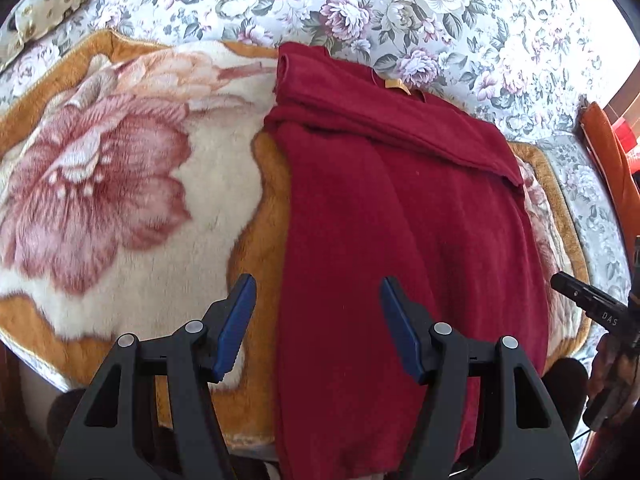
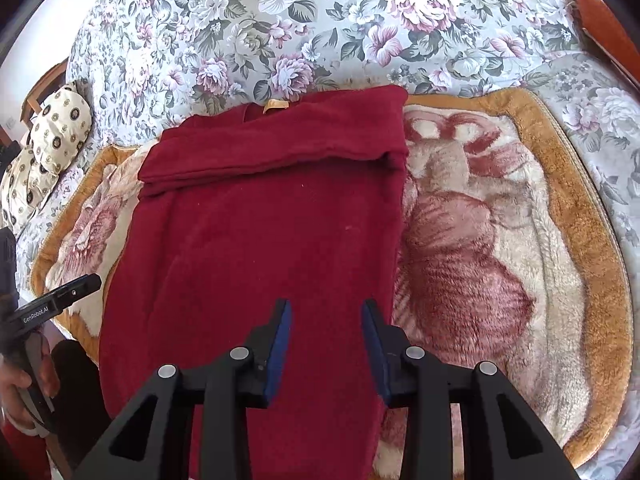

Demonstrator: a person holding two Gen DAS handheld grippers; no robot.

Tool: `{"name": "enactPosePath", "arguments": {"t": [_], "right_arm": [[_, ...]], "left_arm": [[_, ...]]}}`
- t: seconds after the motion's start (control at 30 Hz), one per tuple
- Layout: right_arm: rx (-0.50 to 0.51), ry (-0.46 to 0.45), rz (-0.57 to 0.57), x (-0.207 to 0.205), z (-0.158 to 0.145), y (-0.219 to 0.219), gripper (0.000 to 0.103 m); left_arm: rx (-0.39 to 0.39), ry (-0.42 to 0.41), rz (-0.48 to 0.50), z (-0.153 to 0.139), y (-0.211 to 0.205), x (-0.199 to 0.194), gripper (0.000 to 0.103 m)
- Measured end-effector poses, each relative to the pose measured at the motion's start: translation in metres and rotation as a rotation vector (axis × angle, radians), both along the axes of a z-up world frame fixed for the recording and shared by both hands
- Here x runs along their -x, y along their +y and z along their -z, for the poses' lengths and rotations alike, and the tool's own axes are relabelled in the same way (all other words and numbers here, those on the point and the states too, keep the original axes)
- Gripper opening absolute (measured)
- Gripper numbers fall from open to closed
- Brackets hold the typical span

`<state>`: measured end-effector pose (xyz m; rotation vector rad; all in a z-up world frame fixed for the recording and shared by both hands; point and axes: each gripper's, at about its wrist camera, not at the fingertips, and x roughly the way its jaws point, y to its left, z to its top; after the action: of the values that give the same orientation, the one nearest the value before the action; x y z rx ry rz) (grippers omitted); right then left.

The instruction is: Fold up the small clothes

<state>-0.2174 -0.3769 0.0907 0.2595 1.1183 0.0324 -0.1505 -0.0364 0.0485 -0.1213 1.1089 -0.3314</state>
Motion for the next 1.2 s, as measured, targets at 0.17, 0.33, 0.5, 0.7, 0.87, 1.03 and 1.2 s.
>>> {"name": "enactPosePath", "arguments": {"t": [0.17,0.33,0.5,0.7,0.87,1.03,1.2], "right_arm": [[-0.028,0.045,0.011,0.026,0.016,-0.008,0.035],[-0.067,0.06,0.072,0.034,0.038,-0.012,0.035],[-0.048,0.011,0.036,0.039,0.033,-0.011,0.007],[0.066,-0.003,0.076,0.044,0.023,-0.028,0.007],[0.071,0.002,0.063,0.042,0.025,-0.022,0.01],[-0.001,-0.014,0.045,0.063,0.009,-0.018,0.032],[-0.015,0.026,0.025,0.078,0.01,-0.009,0.032]], "left_arm": [[0.008,0.022,0.011,0.011,0.004,0.016,0.064],[0.009,0.043,-0.01,0.02,0.007,0.021,0.064],[0.0,0.045,-0.008,0.021,0.006,0.022,0.064],[0.018,0.039,0.004,0.019,0.008,0.032,0.064],[0.014,0.043,0.014,0.019,0.007,0.043,0.064],[-0.027,0.008,0.016,0.015,0.005,0.05,0.064],[-0.031,0.001,0.016,0.015,0.005,0.053,0.064]]}}
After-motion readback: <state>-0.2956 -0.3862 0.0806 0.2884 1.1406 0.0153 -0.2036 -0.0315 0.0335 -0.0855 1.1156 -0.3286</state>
